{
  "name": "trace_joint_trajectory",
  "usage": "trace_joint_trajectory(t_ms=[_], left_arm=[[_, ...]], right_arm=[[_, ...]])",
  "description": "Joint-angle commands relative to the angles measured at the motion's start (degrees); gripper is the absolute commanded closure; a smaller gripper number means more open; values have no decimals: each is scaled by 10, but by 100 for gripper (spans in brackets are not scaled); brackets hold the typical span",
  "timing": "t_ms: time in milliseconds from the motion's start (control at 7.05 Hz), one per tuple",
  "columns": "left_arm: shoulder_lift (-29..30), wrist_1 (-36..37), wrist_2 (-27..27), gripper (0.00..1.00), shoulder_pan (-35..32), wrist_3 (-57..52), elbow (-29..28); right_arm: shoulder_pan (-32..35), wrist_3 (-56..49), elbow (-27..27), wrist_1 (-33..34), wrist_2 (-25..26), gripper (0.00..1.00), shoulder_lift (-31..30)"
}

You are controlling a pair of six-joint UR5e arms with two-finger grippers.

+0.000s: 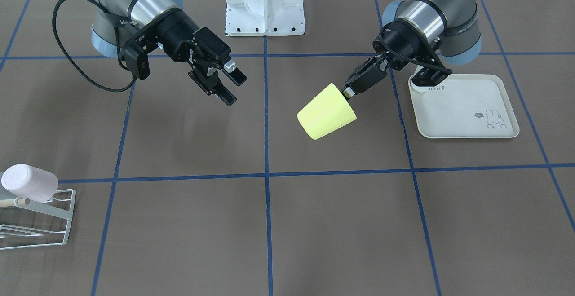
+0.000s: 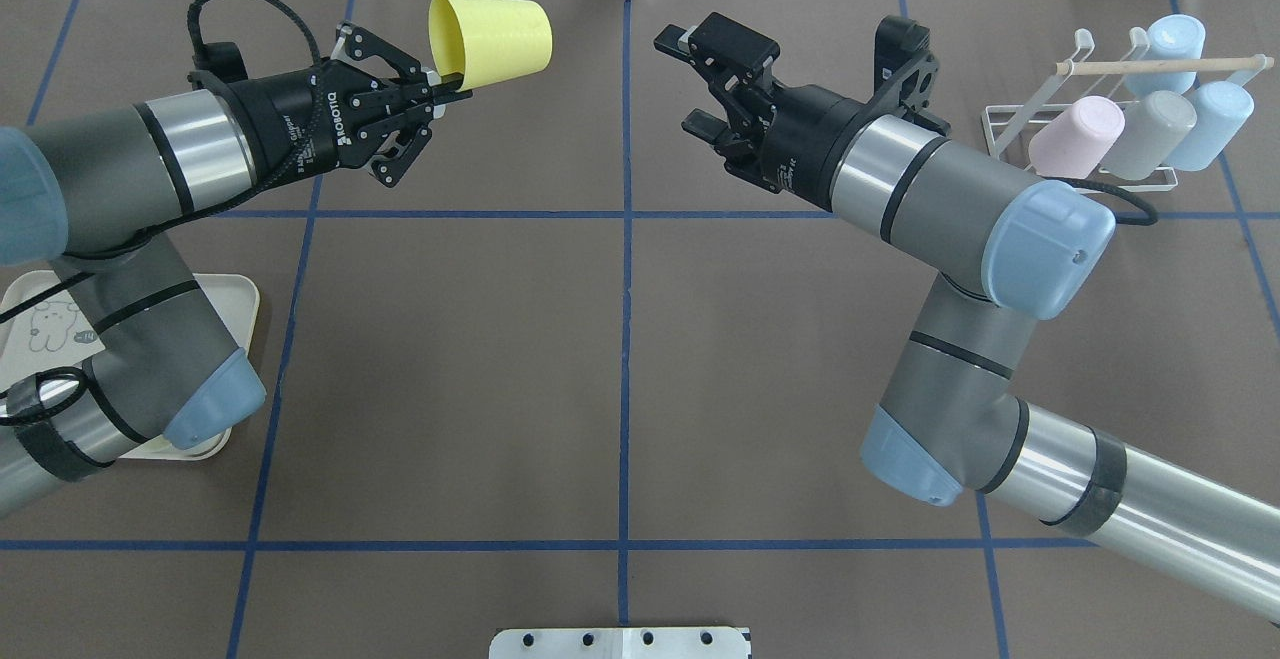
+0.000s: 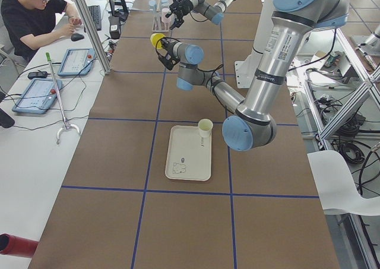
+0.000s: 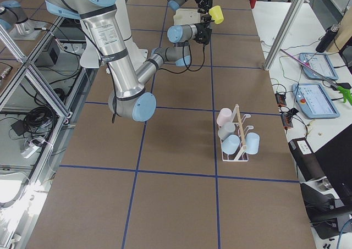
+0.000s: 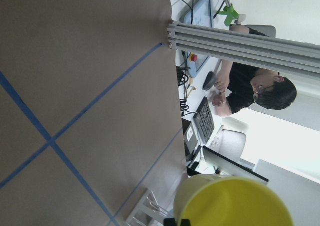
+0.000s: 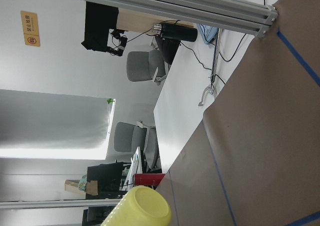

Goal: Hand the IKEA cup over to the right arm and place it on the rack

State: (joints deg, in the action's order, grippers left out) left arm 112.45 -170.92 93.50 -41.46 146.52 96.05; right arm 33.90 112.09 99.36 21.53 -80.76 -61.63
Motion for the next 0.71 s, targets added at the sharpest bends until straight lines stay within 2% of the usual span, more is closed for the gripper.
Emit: trace_joint_trajectory(t_ms=[0, 142, 284, 567], left_arm=[[10, -141, -91, 100, 44, 111, -53], [39, -150, -136, 100, 73, 130, -66], [67, -150, -159, 100, 98, 129, -84], [91, -150, -167, 100, 117, 129, -87]], right_arm=[[-3, 9, 0, -2, 12, 0, 9], [-4, 12, -1, -2, 14, 0, 9], [-4, 13, -3, -2, 16, 0, 17], [-5, 13, -7, -2, 21, 0, 18]])
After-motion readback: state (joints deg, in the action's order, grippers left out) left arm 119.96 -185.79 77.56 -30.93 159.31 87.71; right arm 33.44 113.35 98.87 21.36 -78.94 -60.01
